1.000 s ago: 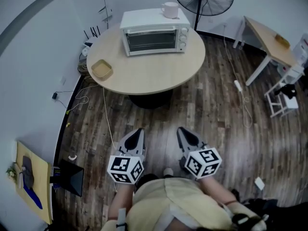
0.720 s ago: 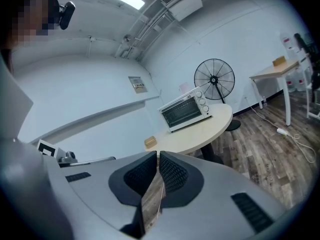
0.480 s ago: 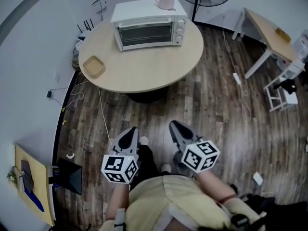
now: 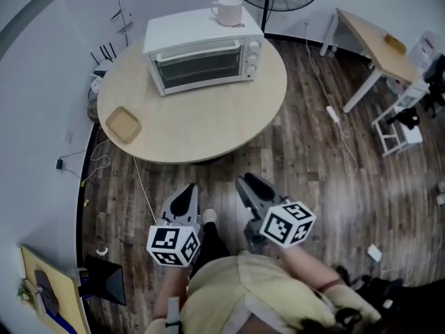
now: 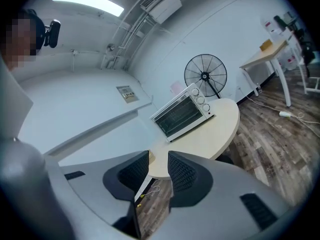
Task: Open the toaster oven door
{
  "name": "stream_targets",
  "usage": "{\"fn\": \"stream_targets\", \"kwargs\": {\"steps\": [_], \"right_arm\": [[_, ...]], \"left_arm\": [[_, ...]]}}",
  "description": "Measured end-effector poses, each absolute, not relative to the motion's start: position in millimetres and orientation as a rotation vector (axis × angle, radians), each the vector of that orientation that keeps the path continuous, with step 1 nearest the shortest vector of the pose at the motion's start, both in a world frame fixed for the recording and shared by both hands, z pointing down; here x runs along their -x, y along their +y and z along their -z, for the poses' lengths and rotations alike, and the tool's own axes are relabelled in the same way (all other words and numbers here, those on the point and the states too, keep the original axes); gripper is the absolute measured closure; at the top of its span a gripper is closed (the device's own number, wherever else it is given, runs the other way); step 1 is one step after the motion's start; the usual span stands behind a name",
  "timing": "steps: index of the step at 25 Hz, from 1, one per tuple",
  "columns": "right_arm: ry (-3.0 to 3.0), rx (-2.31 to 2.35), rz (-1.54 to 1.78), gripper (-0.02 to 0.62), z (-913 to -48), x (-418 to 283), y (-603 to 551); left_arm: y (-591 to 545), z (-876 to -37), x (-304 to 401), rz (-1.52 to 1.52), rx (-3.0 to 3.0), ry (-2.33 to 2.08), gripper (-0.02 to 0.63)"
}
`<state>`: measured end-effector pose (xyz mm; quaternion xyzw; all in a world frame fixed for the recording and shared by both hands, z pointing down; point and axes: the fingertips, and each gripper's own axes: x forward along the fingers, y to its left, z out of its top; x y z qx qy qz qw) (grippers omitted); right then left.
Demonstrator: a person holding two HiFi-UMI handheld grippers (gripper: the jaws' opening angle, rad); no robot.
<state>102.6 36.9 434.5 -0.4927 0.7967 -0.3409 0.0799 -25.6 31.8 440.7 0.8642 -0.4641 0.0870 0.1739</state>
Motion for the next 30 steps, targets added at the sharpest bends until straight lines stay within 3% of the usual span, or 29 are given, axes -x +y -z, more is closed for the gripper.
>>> {"fn": "stream_targets", "kwargs": {"steps": [8,30], "right_arm": [[2.279,1.432,1.089,0.463,-413,-83,-44],[2.080,1.480,1.117,0.459,-397,-52,-185]], "left_arm": [[-38,-438,58,-0.263,-2.464,-1.336,0.603],[-157,-431,119,-0.245,-2.460,-1.363,0.603]]}}
